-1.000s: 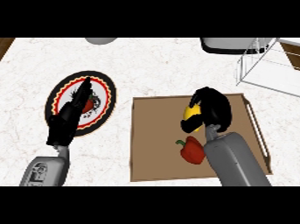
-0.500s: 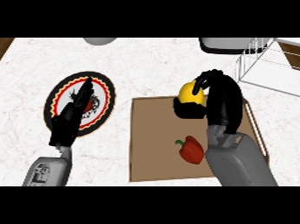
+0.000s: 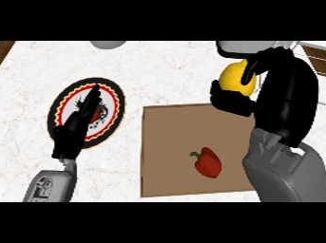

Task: Pick the lemon from the tray and place it in the tiered shelf

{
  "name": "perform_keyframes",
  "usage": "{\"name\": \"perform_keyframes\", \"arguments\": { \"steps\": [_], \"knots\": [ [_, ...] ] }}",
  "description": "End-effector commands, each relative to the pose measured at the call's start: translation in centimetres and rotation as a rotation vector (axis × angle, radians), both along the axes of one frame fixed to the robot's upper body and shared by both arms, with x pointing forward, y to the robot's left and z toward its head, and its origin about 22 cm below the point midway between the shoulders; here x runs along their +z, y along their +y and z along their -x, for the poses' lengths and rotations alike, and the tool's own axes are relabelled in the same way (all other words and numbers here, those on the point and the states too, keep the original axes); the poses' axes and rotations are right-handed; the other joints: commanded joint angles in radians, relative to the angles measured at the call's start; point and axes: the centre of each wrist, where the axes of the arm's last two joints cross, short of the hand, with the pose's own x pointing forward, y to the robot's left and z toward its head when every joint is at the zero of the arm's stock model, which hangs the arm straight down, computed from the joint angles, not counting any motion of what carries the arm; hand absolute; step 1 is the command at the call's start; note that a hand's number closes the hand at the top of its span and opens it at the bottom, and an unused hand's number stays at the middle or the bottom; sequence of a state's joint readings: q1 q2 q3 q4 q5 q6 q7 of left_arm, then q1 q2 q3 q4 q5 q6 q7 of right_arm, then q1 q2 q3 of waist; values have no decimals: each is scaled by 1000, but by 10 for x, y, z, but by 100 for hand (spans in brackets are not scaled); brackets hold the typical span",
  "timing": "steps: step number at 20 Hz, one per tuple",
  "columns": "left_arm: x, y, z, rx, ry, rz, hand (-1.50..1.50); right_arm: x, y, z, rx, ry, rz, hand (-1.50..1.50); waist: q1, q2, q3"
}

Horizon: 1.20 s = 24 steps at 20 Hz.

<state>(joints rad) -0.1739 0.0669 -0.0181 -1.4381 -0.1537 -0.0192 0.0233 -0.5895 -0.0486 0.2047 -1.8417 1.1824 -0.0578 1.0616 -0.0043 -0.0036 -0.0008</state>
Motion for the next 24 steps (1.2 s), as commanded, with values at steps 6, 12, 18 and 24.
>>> {"name": "perform_keyframes", "arguments": {
  "steps": [6, 12, 18, 24],
  "knots": [
    [9, 18, 4, -8, -14, -15, 0, 73, -34, -10, -235, -72, 57, 150, 6, 1, 0],
    [-8, 10, 8, -2, -2, -4, 0, 83, -54, -16, -256, -98, 71, 150, 5, 3, 0],
    [6, 1, -9, 9, -7, 1, 0, 89, -109, -29, -326, -124, 115, 150, -1, 3, 1],
    [22, -2, -5, -3, -1, -2, 0, 118, -126, -59, -354, -162, 140, 150, 11, 4, 1]
  ]
}}
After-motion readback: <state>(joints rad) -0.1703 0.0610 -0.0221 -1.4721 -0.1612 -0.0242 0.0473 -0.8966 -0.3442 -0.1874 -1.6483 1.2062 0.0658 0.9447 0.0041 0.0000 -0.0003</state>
